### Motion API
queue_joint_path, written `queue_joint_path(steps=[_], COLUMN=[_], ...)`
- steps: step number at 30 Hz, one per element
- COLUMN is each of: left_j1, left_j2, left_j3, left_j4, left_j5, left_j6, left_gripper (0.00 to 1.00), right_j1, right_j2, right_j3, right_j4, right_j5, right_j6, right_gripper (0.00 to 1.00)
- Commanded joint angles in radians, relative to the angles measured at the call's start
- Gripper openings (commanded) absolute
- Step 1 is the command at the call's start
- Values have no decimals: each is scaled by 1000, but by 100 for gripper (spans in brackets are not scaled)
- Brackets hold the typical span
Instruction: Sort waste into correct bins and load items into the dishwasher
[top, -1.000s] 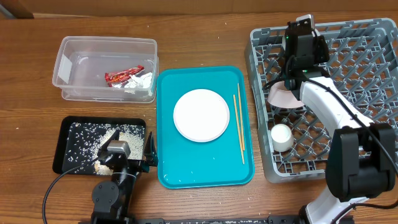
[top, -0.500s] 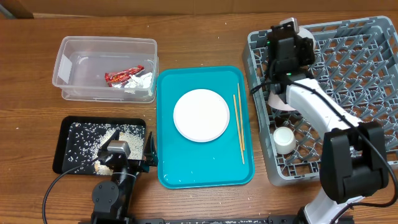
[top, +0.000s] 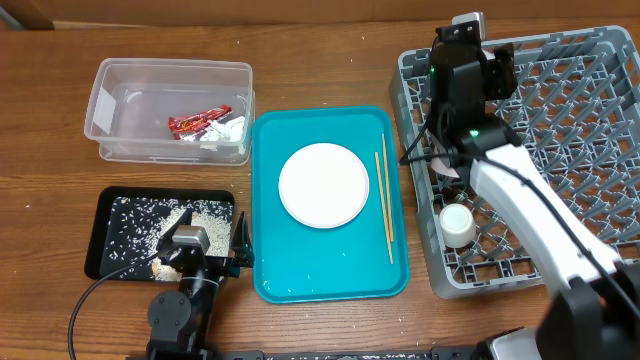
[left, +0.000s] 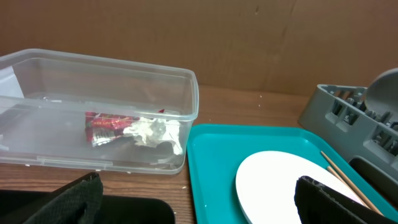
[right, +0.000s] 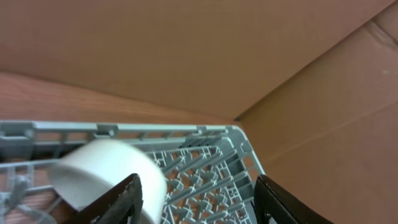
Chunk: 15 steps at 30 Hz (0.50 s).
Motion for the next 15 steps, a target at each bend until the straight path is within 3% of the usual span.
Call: queue_joint_path(steps=[1,7,15], left_j1=[-3,-3,-3], left_j2=[-10,-10,-10], left_j3=[-4,-4,-4], left_j4=[-2,-2,-2], left_j5=[-2,-2,-2], left_j6=[-6,-6,-6], left_gripper=[100,100,100], right_j1=[57,72,78], right_j2=[-121,-230,-289], right_j3=[4,4,4], right_j4=[-111,-326,-562], right_j5=[-48,-273,-759], right_j6=[185,391,423], right_gripper=[61,64,64])
